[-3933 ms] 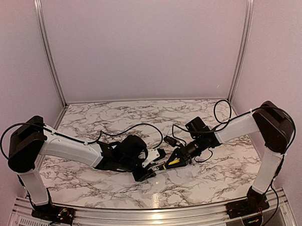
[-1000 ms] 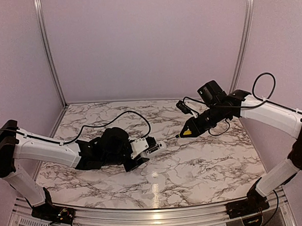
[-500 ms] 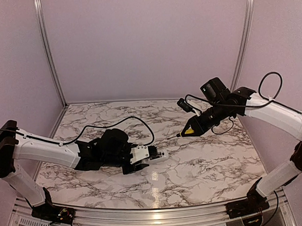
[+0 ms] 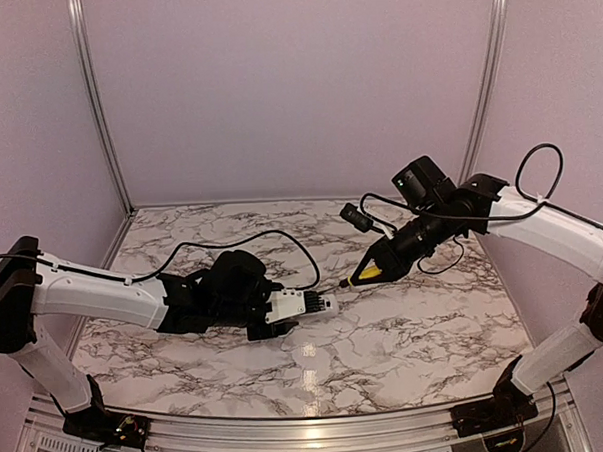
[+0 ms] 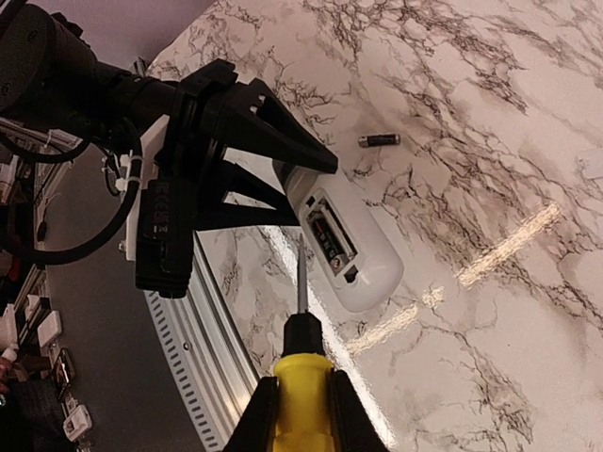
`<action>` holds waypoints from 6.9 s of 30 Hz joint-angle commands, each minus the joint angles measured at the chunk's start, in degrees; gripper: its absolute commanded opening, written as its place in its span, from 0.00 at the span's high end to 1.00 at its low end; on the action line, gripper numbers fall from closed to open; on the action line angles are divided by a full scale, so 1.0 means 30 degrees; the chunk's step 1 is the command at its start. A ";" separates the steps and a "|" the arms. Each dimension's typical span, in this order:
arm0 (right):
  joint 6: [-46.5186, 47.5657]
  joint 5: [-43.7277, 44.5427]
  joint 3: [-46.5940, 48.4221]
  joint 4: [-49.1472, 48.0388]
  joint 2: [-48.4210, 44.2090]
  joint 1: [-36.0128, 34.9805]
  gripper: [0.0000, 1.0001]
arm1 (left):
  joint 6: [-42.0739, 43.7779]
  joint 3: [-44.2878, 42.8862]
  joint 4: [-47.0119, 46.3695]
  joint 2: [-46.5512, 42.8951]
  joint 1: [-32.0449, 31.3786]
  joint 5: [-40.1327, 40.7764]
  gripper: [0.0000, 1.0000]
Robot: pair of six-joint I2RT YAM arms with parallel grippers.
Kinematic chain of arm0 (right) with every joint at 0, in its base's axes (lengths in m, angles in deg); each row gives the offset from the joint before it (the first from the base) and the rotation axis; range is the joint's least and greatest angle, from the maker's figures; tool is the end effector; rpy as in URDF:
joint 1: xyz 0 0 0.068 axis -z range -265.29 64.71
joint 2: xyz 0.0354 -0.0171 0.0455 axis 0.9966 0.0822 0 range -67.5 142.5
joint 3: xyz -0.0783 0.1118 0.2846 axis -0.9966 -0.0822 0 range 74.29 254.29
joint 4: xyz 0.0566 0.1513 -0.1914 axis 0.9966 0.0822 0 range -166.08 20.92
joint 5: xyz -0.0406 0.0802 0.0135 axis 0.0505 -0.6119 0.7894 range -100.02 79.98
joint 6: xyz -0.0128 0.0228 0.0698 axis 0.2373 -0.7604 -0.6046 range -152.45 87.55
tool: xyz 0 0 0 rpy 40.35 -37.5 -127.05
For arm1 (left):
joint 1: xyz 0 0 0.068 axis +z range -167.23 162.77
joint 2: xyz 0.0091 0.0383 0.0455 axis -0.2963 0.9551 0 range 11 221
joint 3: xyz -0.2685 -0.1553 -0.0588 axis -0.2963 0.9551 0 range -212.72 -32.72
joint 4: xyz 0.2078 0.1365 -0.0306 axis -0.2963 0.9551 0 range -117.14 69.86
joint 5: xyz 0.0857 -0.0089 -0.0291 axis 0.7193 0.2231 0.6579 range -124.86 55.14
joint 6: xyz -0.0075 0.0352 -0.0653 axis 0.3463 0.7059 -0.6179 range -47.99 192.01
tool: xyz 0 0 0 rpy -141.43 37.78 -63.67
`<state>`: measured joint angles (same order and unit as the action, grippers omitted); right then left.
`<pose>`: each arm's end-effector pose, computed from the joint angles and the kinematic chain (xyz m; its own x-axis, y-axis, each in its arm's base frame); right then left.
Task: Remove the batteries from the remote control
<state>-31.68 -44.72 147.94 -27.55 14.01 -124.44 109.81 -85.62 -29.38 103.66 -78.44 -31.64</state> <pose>0.1971 0.2064 0.3412 -0.6355 -0.5317 -0.5598 -0.7721 0.4314 0.4667 0.1767 -0.3140 0.2351 0.2914 0.7405 -0.6056 0.8541 0.0837 0.5133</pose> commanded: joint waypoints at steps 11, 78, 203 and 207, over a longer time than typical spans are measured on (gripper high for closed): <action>0.2163 0.0151 0.1535 0.1102 0.1626 -0.0672 1.00 | 0.1951 -0.1262 0.1950 -0.0217 0.0046 -0.0521 1.00; 0.1763 0.0583 0.1657 0.2008 0.3933 -0.2340 1.00 | 0.4317 -0.0603 0.1817 -0.1591 -0.0132 -0.0593 1.00; -0.4697 0.8670 0.2011 -0.4324 -0.0322 -0.1012 1.00 | -1.6696 0.2175 0.2997 -0.3506 0.3960 0.8383 1.00; -0.4912 0.8556 0.1520 -0.4563 -0.0571 -0.1010 1.00 | -1.8686 0.1712 0.4167 -0.2481 0.4347 0.8398 1.00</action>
<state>-44.79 -19.74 153.47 -39.51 14.21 -127.85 62.90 -77.95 -21.25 93.59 -66.14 -8.21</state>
